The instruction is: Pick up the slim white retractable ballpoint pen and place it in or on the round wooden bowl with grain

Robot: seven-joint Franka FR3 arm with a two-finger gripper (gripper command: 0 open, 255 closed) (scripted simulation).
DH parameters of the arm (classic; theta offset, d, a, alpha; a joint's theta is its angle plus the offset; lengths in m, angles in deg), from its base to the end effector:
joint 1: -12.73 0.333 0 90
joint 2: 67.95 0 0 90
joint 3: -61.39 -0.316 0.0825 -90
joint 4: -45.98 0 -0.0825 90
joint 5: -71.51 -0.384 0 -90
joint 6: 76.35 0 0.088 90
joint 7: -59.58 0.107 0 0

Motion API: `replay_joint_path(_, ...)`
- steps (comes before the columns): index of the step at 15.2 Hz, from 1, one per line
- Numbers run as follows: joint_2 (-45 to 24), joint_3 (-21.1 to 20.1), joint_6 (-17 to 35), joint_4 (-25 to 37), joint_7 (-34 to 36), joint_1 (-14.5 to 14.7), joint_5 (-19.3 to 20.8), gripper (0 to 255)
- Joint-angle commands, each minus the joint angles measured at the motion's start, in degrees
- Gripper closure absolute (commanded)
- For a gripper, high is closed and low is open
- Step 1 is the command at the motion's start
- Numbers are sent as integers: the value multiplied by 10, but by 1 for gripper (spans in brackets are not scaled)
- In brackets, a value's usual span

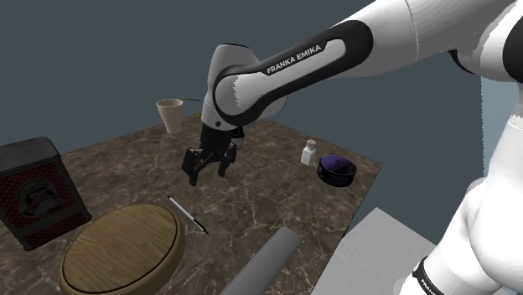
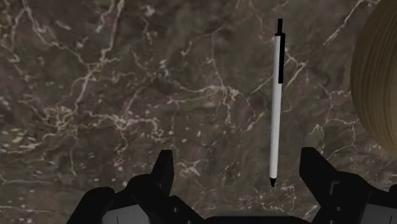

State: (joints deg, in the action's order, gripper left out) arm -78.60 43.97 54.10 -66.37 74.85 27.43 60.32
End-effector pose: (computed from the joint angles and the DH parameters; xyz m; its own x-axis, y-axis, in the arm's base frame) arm 0.5154 0.3213 0.3993 0.9853 0.1602 0.0588 0.1698 -0.9554 -0.2417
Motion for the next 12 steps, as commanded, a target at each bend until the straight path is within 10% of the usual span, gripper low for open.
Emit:
replay_joint_path(1,-40,-5,5,38,9,11,10,0)
replay_joint_path(12,-145,-7,46,106,29,46,36,0)
